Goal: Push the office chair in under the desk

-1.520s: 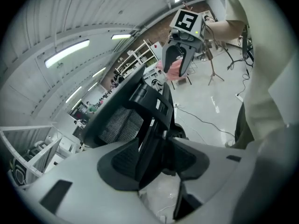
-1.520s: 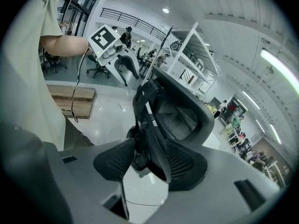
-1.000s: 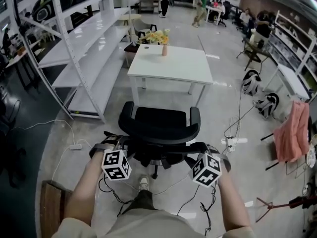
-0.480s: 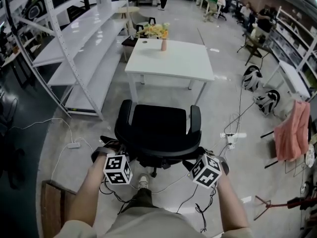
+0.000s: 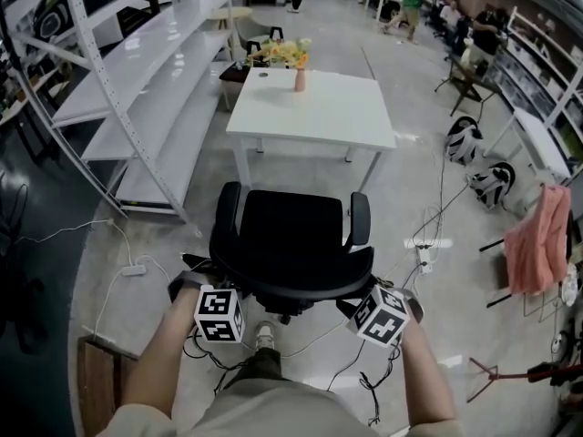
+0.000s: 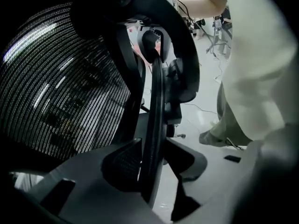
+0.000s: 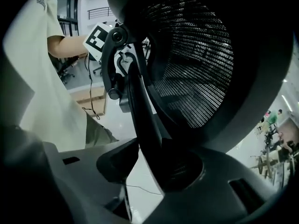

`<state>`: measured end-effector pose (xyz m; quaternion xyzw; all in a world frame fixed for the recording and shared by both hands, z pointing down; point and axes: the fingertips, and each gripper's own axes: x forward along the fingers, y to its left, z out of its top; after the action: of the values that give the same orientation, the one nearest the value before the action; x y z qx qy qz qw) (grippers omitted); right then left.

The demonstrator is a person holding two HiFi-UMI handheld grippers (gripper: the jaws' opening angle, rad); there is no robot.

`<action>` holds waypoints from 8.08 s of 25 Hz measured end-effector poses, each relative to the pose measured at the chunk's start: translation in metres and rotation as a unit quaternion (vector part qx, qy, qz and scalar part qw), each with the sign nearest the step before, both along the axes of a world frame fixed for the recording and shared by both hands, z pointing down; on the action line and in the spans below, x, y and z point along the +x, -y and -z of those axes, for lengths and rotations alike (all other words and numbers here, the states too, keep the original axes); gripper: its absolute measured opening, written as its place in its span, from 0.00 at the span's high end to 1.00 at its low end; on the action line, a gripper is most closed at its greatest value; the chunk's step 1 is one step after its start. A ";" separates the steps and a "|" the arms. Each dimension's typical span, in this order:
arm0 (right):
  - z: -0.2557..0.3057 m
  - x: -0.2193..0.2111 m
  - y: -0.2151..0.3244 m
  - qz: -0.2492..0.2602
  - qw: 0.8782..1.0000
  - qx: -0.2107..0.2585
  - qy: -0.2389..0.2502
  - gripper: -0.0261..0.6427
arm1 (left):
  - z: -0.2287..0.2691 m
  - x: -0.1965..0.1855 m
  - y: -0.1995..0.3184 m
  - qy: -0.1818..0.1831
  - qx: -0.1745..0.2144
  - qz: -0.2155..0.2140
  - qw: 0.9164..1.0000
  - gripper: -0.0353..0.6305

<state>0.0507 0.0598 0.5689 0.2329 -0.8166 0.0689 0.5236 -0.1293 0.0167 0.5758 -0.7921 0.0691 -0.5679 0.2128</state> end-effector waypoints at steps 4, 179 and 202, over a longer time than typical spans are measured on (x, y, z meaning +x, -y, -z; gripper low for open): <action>-0.001 0.005 0.017 -0.012 1.000 -0.012 -0.002 0.72 | 0.000 0.006 0.020 -0.006 0.017 -0.010 1.000 0.71; 0.318 0.070 0.456 -0.202 0.792 0.376 0.435 0.95 | 0.326 0.091 0.453 -0.518 0.256 0.173 0.798 0.88; 0.257 0.084 0.425 -0.238 0.810 0.388 0.368 0.95 | 0.254 0.078 0.414 -0.551 0.183 0.238 0.778 0.94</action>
<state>0.1348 -0.3649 0.3120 0.5613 -0.8259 -0.0504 0.0167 -0.0509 -0.3977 0.3215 -0.8745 0.4633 -0.0434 0.1371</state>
